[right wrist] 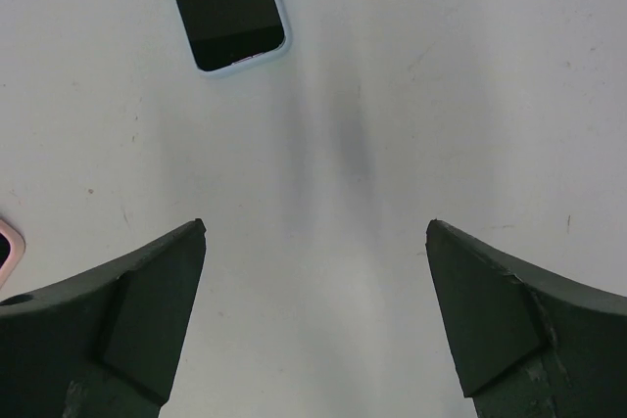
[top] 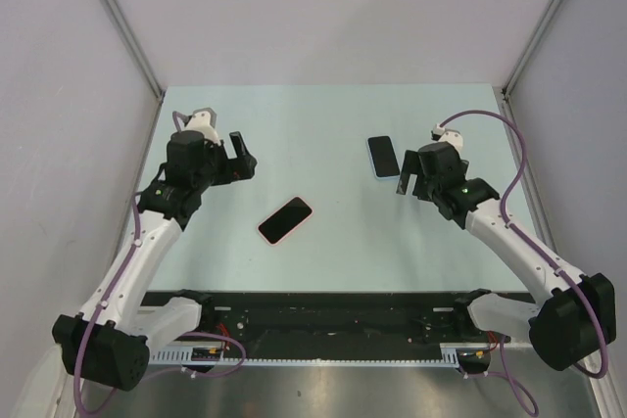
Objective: Take the phone out of the phone case
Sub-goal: Pick up the phone at the center of the board.
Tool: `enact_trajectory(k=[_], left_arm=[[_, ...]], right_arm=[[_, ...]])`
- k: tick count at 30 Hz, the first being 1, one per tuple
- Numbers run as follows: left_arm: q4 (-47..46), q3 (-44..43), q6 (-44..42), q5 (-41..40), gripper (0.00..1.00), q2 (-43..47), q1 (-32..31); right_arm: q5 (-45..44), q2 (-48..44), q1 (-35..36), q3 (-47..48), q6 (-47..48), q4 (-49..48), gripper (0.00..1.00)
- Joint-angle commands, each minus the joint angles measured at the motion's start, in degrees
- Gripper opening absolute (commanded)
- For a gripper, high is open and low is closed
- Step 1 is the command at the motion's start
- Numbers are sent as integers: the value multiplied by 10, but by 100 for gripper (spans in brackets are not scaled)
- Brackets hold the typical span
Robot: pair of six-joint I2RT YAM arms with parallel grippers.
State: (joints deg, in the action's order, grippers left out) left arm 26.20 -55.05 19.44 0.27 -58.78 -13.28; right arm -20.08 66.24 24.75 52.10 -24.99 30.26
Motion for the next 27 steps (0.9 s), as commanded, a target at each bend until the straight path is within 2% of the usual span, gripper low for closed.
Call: enact_trajectory(k=[1, 11, 16, 19, 20, 27], left_arm=[[-4, -24, -14, -22, 99, 16, -2], [3, -18, -13, -44, 100, 22, -2], [-1, -9, -12, -12, 100, 24, -2], [-6, -9, 5, 43, 100, 6, -2], [-9, -9, 10, 62, 100, -5, -3], [-17, -15, 24, 99, 100, -16, -3]], right_arm=[[2, 0, 6, 21, 2, -23, 100], [14, 10, 18, 21, -1, -28, 100], [49, 36, 17, 23, 6, -67, 100], [87, 100, -4, 55, 1, -89, 100], [89, 127, -15, 92, -1, -85, 100], [105, 340, -34, 258, 41, -42, 100]])
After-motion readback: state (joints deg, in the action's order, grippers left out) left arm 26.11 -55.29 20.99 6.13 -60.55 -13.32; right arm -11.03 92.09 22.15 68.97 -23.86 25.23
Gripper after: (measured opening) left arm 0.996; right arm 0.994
